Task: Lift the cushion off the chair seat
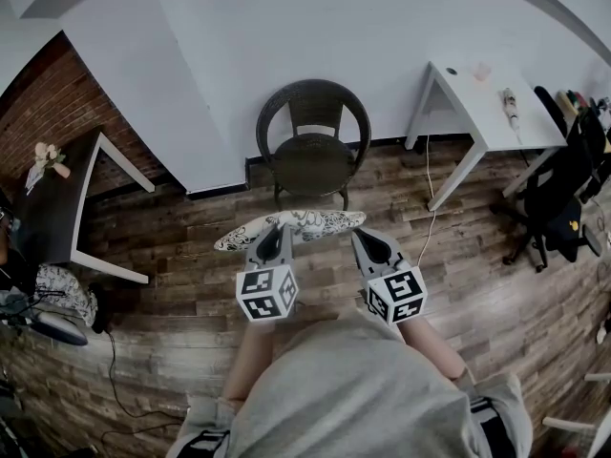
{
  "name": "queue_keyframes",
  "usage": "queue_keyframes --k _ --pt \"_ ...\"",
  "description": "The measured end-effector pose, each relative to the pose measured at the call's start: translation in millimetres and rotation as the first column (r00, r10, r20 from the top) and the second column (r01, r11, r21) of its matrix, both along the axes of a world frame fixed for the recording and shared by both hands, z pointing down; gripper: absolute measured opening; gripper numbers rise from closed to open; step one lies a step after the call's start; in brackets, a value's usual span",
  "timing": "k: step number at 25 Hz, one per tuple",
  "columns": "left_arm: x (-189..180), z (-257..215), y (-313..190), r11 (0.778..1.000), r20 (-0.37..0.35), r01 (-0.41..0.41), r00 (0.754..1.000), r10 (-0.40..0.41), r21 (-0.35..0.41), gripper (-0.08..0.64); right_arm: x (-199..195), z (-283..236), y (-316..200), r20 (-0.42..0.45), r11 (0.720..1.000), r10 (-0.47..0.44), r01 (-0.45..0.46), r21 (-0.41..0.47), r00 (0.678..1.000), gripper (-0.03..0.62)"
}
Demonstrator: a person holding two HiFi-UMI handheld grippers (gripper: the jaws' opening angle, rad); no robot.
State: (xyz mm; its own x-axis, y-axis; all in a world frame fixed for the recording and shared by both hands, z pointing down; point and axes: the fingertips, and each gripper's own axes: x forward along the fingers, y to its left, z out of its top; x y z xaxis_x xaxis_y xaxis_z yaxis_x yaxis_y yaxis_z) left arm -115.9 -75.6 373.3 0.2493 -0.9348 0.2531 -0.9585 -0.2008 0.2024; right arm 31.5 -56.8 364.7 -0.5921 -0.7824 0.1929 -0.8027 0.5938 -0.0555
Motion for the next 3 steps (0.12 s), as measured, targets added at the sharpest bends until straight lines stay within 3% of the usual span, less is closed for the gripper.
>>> queue_keyframes --k 3 --pt "-2.2 0.9 -1.4 1.000 -0.002 0.000 1.000 0.000 0.000 0.031 -2.6 0.6 -1.8 -0.002 1.000 0.001 -0.001 0.002 1.000 0.000"
